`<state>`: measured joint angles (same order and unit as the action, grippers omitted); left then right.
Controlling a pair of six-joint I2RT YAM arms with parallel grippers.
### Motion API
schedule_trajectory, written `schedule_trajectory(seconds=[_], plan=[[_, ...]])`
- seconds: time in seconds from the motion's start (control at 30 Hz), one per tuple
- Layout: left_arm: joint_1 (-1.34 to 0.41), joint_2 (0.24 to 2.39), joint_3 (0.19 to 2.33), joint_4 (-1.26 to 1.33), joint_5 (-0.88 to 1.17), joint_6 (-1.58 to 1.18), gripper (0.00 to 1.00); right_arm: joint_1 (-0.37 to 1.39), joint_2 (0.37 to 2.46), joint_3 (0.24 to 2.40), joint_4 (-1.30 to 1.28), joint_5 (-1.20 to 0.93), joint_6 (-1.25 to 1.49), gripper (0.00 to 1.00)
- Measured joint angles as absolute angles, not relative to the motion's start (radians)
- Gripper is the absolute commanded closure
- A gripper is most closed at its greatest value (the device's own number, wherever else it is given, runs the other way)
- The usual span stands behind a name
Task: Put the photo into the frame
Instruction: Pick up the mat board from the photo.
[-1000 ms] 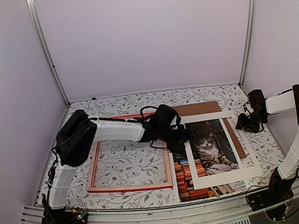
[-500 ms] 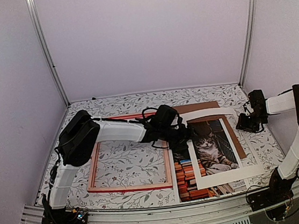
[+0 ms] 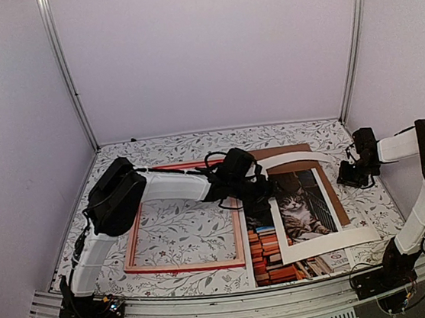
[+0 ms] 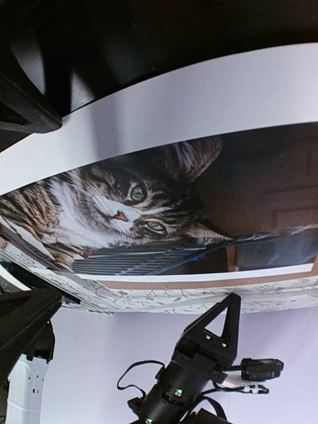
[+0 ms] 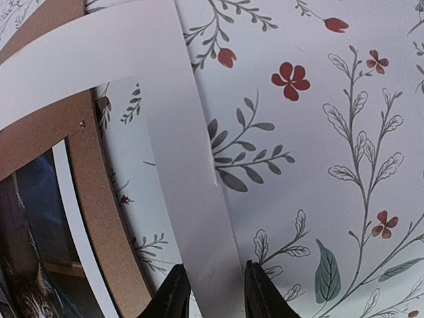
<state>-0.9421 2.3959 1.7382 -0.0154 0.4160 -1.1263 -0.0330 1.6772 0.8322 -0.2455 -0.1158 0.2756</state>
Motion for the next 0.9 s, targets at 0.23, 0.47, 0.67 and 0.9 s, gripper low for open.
schedule_trajectory(seconds=[0.23,0.47,0.67,0.9], plan=[[-0.942,2.424,1.773,-0.009,0.434,-1.113,0.19,-0.033,1.681,0.834,-0.244,-0.115,0.275,0.73],[-0.941,2.434,1.787,-0.009,0.438,-1.100,0.20,-0.028,1.685,0.843,-0.248,-0.107,0.273,0.79],[-0.941,2.440,1.801,-0.020,0.437,-1.087,0.20,-0.020,1.686,0.850,-0.255,-0.083,0.273,0.83],[-0.941,2.440,1.802,-0.023,0.435,-1.069,0.20,-0.017,1.678,0.860,-0.273,-0.059,0.273,0.89]])
